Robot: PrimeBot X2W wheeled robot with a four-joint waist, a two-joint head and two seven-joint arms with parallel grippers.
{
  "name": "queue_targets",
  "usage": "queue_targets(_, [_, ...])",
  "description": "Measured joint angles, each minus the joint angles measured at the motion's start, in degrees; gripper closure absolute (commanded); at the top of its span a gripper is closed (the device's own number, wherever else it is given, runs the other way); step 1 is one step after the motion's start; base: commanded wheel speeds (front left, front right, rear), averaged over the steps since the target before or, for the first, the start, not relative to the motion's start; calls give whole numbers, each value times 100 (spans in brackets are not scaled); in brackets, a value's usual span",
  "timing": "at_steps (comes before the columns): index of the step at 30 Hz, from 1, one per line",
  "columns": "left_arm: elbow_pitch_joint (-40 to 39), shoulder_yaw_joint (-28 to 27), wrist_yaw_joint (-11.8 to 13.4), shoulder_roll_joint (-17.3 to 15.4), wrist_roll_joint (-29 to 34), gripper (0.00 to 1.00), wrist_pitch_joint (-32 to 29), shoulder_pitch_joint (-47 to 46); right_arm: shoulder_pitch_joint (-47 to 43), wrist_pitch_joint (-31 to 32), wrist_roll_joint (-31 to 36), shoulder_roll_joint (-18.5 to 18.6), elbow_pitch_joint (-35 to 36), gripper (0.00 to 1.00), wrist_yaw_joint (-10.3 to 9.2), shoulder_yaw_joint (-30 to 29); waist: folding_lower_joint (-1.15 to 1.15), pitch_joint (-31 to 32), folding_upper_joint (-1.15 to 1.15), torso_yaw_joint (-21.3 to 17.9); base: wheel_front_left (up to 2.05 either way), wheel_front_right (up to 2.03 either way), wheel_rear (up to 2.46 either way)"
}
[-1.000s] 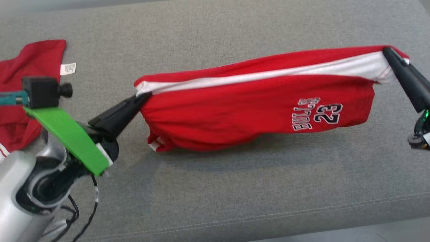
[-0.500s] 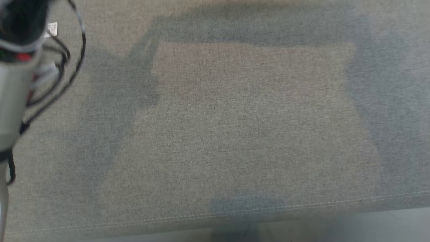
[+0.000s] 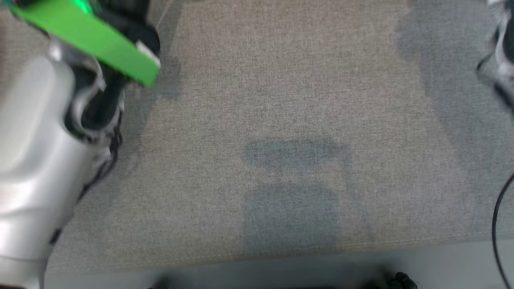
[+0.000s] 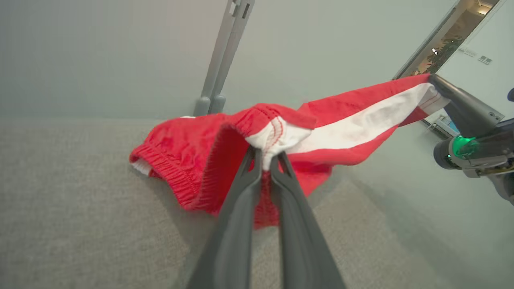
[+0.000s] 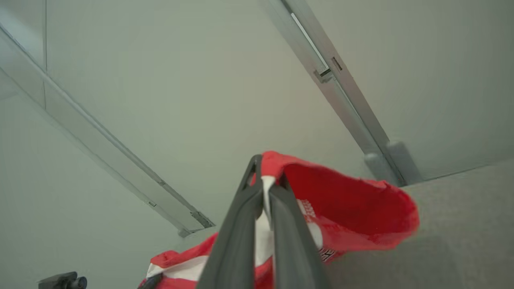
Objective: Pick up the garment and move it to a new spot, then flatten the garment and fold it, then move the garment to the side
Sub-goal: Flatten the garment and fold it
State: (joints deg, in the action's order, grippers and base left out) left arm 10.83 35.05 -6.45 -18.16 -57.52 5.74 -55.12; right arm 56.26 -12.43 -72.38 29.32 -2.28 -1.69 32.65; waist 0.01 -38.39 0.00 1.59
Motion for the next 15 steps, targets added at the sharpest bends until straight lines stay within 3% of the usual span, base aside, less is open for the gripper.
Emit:
queue_targets(5, [371,233,-62,-62,178,100,740,924,-1613,-160,-102,64,-210,100,426,157,-1,-172,0,-9,0,0,0])
queue_targets(9, [511,367,-66,-57,190,100,994,1118,-1931,-218,-37,201,-215,100,726,241,-1,-46,0,-8,0,0,0])
queue_targets(15, [549,477,-66,44,127,100,992,1768,-2628,-219,157,404,-325,100,775,439,-1,375,0,15,0,0,0])
